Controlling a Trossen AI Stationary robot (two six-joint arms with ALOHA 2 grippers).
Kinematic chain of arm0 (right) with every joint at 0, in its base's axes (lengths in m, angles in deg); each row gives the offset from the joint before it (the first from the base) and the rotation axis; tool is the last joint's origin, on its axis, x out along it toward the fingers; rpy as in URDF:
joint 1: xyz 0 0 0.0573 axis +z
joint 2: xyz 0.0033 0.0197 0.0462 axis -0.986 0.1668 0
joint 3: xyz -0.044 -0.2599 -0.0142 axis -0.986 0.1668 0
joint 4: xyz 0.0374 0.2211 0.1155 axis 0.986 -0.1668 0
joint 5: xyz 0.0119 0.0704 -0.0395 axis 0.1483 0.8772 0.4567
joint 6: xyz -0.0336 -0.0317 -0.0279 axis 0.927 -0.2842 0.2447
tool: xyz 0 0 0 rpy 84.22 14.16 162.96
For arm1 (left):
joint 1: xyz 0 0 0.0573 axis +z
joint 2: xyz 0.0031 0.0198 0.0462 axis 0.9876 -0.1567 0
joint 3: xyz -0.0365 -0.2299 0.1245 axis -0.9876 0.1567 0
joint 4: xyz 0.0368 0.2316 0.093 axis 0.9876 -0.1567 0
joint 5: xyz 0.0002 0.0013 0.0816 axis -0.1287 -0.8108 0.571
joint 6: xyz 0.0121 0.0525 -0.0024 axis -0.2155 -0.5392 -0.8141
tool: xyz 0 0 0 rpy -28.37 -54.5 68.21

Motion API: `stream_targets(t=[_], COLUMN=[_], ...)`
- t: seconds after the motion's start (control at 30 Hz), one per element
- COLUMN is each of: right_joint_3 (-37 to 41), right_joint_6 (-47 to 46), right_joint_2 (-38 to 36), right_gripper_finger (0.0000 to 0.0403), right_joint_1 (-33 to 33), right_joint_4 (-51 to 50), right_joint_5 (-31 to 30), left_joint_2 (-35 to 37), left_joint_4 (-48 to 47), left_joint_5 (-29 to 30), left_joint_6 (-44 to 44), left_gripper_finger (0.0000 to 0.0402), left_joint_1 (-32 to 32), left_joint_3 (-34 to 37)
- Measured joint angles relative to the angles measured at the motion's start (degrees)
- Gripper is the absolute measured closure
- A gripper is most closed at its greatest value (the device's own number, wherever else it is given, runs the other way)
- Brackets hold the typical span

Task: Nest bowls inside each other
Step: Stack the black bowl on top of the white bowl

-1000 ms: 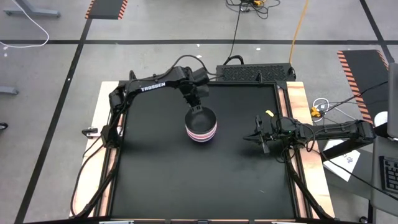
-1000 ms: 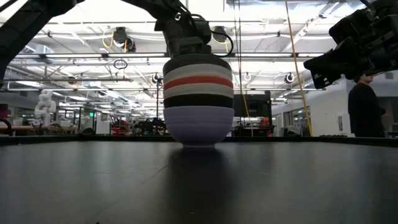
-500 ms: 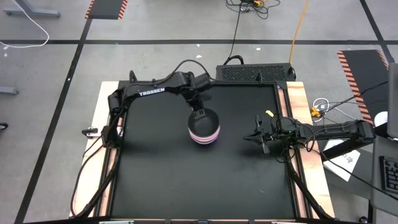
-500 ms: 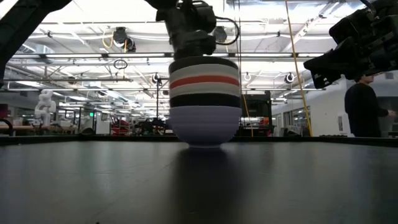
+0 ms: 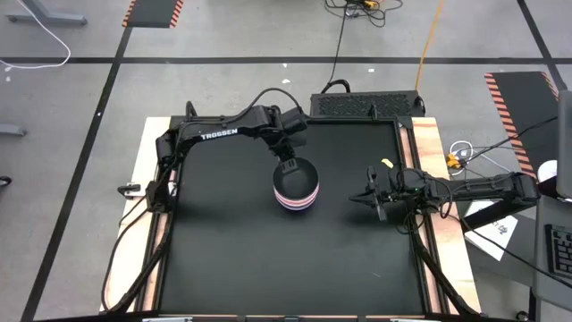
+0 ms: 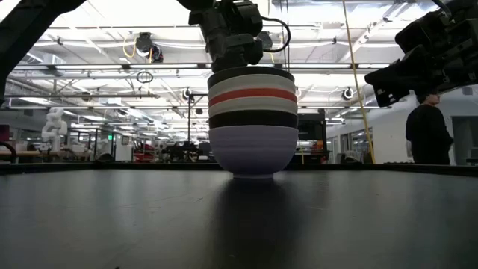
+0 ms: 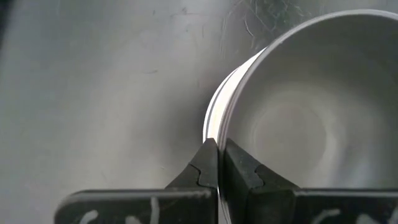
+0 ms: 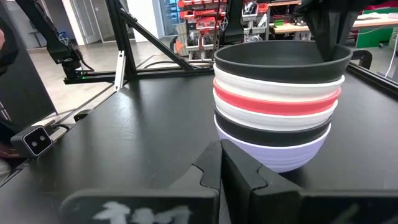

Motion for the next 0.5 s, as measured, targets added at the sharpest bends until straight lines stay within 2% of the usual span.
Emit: stream_targets(t=[0.2,0.5], right_joint_3=[0.0,0.0], right_joint_6=[0.0,-0.4], right_joint_2=[0.0,0.0], right_gripper_finger=[0.0403,0.0403], right_joint_1=[0.0,0.0], right_joint_4=[0.0,-0.5], right_joint_5=[0.0,0.0], left_joint_2=[0.0,0.0], left_joint_4=[-0.5,0.2], left_joint_5=[-2.5,-2.5], left_joint_6=[0.9,1.7], left_gripper_finger=[0.0397,0.0397], left_joint_1=[-0.6,-1.6], left_joint_3=[0.0,0.0])
